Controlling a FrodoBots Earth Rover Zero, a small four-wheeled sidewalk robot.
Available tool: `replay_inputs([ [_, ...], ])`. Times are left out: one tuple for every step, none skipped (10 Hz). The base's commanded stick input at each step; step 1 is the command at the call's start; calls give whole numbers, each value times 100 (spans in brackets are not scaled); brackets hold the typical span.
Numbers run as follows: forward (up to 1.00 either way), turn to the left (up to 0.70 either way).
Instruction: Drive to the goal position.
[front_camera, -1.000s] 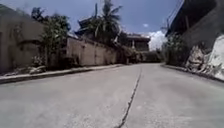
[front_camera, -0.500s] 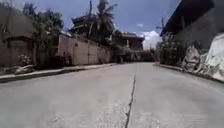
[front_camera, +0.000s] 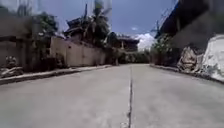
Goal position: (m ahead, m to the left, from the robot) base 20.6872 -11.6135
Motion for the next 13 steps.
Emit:
replay_inputs([
  [100, -26],
  [100, -26],
  [100, -26],
  [100, -26],
  [100, -26],
  [100, -26],
  [100, -1],
  [100, 14],
  [100, 14],
  [100, 14],
  [100, 7],
  [100, -15],
  [100, -26],
])
